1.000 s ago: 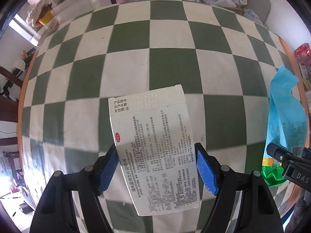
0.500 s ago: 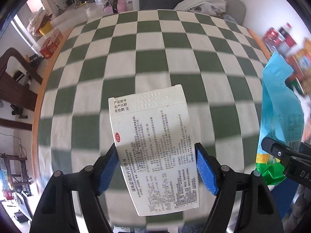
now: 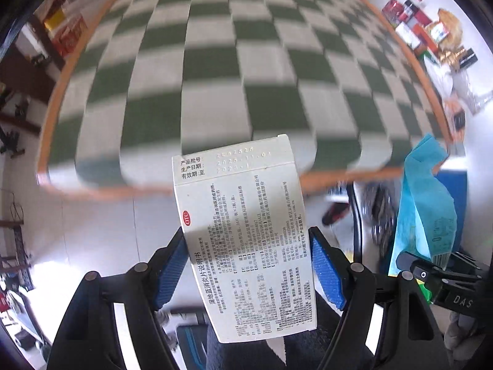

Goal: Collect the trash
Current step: 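Carry the snack bag and white box over the bin and open both tools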

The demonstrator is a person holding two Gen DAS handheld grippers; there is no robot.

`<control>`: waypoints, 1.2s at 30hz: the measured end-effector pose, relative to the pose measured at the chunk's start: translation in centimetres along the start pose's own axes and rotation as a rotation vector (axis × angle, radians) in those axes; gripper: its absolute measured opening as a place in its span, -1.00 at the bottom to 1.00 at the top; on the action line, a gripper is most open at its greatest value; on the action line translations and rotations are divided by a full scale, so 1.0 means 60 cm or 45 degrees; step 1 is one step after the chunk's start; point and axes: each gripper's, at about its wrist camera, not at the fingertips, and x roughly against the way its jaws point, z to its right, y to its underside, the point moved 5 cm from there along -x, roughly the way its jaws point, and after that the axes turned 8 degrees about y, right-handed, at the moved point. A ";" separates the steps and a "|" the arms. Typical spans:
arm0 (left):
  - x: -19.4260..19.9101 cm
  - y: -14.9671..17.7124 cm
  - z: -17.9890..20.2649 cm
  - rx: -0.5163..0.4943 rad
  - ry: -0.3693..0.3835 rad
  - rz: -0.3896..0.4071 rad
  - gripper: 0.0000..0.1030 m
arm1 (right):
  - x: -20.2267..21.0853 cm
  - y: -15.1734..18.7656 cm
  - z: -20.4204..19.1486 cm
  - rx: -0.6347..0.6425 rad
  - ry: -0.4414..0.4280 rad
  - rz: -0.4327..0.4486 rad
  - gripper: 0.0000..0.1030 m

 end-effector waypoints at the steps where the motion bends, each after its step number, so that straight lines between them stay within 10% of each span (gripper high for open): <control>1: -0.009 0.017 -0.004 0.012 0.003 -0.016 0.43 | -0.008 0.019 0.004 -0.001 -0.005 -0.018 0.46; 10: -0.249 0.134 -0.065 0.136 0.019 -0.233 0.44 | -0.242 0.151 0.032 0.019 -0.024 -0.239 0.46; 22: -0.644 0.080 -0.202 0.363 0.150 -0.311 0.57 | -0.696 0.092 -0.009 0.078 -0.061 -0.340 0.47; 24: -0.669 0.074 -0.206 0.342 0.143 -0.321 0.97 | -0.754 0.082 -0.020 0.108 -0.063 -0.356 0.48; 30: -0.695 0.077 -0.222 0.297 0.057 -0.312 1.00 | -0.851 0.065 -0.053 0.172 -0.072 -0.355 1.00; 36: -0.672 0.087 -0.233 0.238 -0.105 -0.212 1.00 | -0.857 0.057 -0.054 0.214 -0.029 -0.299 1.00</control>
